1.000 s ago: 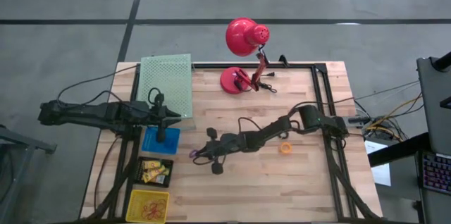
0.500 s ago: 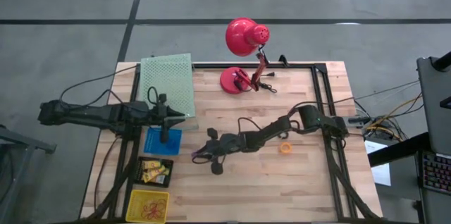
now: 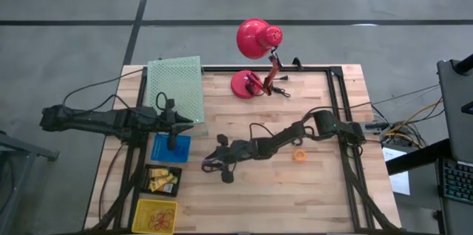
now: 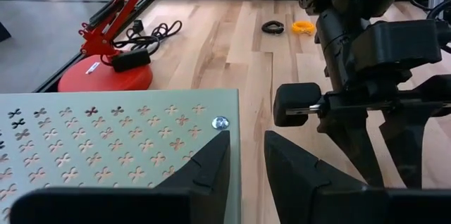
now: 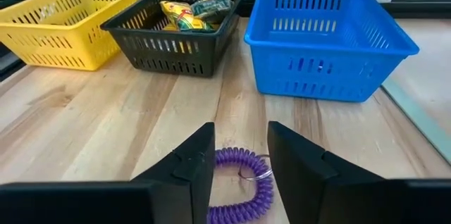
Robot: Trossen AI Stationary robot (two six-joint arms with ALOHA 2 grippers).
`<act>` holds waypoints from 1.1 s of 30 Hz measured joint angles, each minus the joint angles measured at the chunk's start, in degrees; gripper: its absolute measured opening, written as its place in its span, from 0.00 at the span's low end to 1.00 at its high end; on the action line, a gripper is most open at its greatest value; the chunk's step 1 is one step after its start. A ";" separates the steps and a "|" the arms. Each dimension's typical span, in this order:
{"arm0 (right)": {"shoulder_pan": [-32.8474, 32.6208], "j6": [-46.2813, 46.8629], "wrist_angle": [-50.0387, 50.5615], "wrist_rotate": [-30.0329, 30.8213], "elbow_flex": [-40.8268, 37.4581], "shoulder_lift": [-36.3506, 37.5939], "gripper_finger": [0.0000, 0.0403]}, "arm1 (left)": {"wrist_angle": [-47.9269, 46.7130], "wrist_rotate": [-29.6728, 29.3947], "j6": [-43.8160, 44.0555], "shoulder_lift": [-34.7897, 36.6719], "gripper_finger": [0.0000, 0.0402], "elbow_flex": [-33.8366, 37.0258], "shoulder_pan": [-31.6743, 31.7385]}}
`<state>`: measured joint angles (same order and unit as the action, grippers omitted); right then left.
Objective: Pick & Place Office Desk Supplies
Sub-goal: Put the purple spring rubber band into the blue bin
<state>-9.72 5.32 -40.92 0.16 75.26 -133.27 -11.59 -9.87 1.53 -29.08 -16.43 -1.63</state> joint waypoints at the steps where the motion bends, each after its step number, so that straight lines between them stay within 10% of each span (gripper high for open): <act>1: 0.00 -0.09 0.00 0.00 0.00 0.12 0.32 | -0.02 0.00 -0.03 0.00 0.24 -0.02 0.00; 16: -0.59 -9.29 4.94 -0.33 -3.87 14.01 0.29 | -0.19 -0.17 -0.01 0.01 0.24 -0.04 -0.02; 33: -0.37 -10.01 0.07 6.46 -29.52 38.77 0.23 | -0.11 -0.16 -0.01 0.08 0.24 -0.04 -0.02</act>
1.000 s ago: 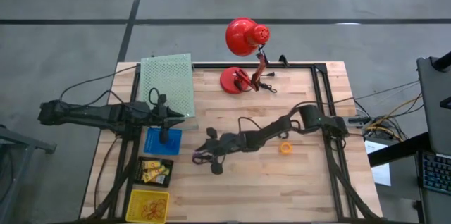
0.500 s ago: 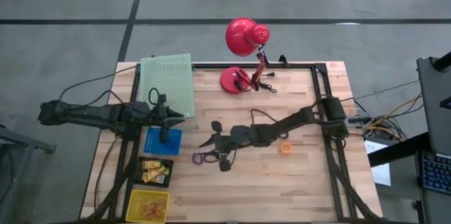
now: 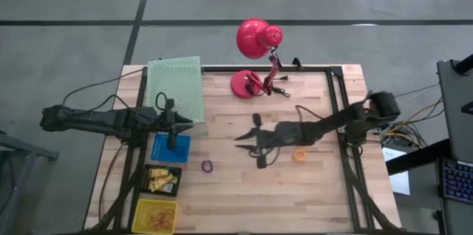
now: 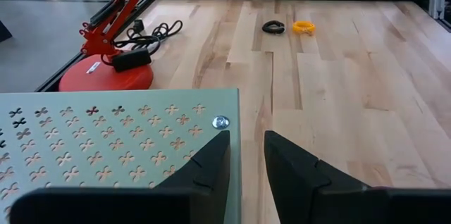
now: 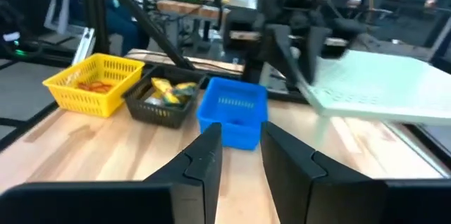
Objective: Pick & Place Office Desk Supplies
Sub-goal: Put the purple spring rubber band into the blue bin
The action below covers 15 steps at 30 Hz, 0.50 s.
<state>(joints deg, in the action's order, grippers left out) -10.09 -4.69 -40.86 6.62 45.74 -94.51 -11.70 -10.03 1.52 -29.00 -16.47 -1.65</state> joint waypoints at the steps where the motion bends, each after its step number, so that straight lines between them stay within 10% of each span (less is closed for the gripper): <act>1: -0.01 0.01 -0.52 0.72 -1.78 1.48 0.23 | -0.04 -0.01 0.00 -0.03 0.24 0.00 0.00; 15: 0.00 2.38 -3.68 7.28 -14.64 12.82 0.19 | -1.78 0.58 -2.75 -1.41 0.24 -7.07 -0.13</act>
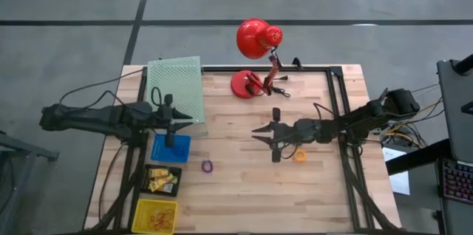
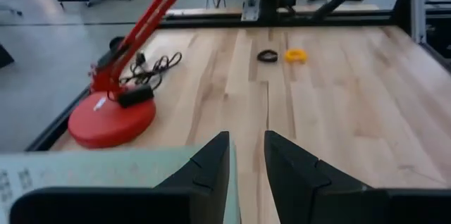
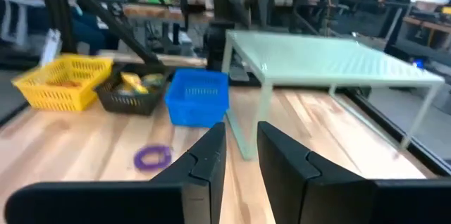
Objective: Pick & Place Office Desk Supplies
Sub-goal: Put the purple spring rubber band into the blue bin
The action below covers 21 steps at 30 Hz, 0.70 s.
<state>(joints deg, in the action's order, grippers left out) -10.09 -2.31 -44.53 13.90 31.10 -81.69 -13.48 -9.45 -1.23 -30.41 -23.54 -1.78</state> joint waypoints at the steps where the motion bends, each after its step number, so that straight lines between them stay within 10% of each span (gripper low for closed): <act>1: 0.00 -0.01 0.15 0.47 -0.47 0.00 0.19 | -0.55 0.06 -0.18 -0.50 0.24 -1.48 0.00; 21: -0.04 0.49 1.12 5.39 -4.59 7.63 0.22 | -14.29 4.08 9.38 -18.59 0.24 -16.20 -9.38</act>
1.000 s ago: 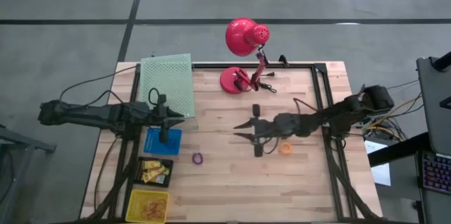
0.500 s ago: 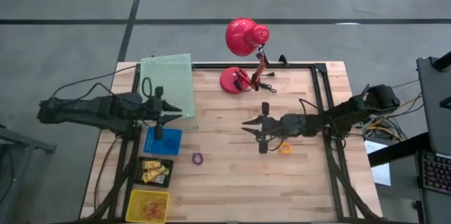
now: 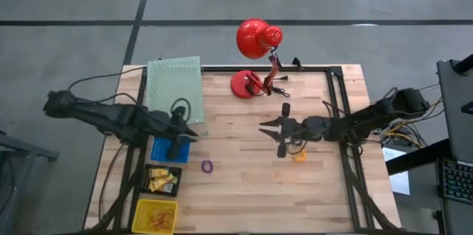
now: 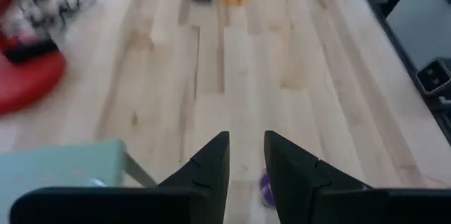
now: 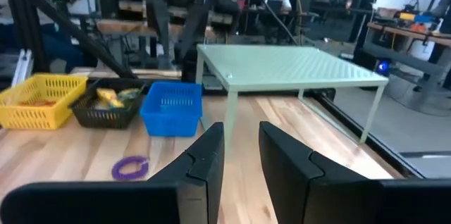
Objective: Pick & Place Office Desk Supplies
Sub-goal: Put the purple spring rubber band into the blue bin
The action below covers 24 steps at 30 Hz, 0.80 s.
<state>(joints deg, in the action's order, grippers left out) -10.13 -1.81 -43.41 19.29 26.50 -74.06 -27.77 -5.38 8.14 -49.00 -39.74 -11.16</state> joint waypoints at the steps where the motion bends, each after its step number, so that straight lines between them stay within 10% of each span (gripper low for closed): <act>1: 0.00 0.11 -0.24 -0.03 -0.40 0.69 0.22 | 0.01 -0.15 1.27 -1.26 0.24 0.01 -0.33; 24: 0.00 0.73 -0.42 -0.22 -5.51 5.22 0.17 | 3.84 -0.62 3.85 -6.98 0.24 0.01 -0.52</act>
<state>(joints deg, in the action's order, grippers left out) -10.13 -1.08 -43.83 19.07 20.99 -68.84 -23.93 -6.00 12.00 -55.99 -39.72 -11.68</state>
